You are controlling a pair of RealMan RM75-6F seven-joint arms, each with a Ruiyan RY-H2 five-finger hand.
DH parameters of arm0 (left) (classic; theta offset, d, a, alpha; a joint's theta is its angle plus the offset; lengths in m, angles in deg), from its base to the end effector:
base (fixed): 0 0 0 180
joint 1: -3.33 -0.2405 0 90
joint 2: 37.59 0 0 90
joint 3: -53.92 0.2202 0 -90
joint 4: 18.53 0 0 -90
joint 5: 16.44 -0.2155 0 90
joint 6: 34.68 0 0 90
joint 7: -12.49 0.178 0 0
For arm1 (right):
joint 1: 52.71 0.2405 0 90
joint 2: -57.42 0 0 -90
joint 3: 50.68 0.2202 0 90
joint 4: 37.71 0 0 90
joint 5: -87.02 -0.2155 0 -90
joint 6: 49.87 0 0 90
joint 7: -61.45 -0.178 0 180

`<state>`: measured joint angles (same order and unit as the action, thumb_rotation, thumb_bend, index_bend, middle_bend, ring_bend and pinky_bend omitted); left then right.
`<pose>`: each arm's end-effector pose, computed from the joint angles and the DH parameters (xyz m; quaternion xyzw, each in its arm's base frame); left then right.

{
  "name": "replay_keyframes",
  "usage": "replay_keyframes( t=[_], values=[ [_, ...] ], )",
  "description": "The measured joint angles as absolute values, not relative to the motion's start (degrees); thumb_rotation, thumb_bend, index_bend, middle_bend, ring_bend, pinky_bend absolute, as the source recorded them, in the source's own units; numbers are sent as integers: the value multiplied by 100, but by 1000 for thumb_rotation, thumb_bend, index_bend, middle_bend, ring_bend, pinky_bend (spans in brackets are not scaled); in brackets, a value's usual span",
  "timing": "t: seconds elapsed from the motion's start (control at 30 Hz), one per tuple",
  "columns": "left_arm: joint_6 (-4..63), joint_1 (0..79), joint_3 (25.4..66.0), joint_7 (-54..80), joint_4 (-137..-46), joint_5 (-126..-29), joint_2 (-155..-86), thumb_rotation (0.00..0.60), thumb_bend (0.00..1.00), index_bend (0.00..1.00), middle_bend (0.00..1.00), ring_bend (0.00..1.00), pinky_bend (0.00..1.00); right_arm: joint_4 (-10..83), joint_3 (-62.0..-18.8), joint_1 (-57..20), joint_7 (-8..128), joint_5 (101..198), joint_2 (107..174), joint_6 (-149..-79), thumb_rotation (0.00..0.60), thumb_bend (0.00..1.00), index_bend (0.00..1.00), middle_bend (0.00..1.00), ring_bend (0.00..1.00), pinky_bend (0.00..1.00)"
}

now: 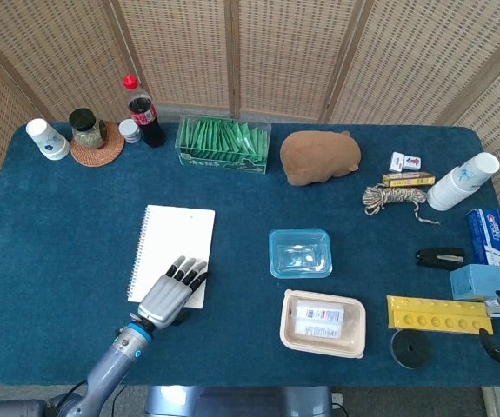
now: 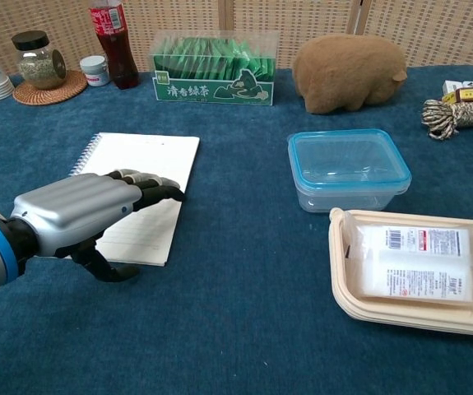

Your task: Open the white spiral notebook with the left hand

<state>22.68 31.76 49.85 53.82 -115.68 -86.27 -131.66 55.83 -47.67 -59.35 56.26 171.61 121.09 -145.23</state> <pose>-0.1076 0.2433 -0.0800 -0.8021 -0.3475 -0.3079 0.3756 -0.3052 -0.1524 0.1698 0.4914 -0.4172 0.4063 0.6476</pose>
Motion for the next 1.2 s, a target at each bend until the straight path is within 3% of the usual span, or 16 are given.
replay_keyframes(
  t=[0.83, 1.2],
  values=[
    [2632, 3366, 4975, 5583, -11326, -8190, -13527, 600, 277, 224, 83, 0, 0, 5380, -4754, -6185, 5304, 17187, 12126, -14801, 600, 307, 252, 182, 69, 122],
    [3133, 3283, 4933, 5365, -11224, -8488, -13612, 600, 348, 246, 132, 25, 0, 5374, -4691, -6241, 5286, 17245, 12133, -14964, 600, 305, 252, 182, 69, 122]
  ],
)
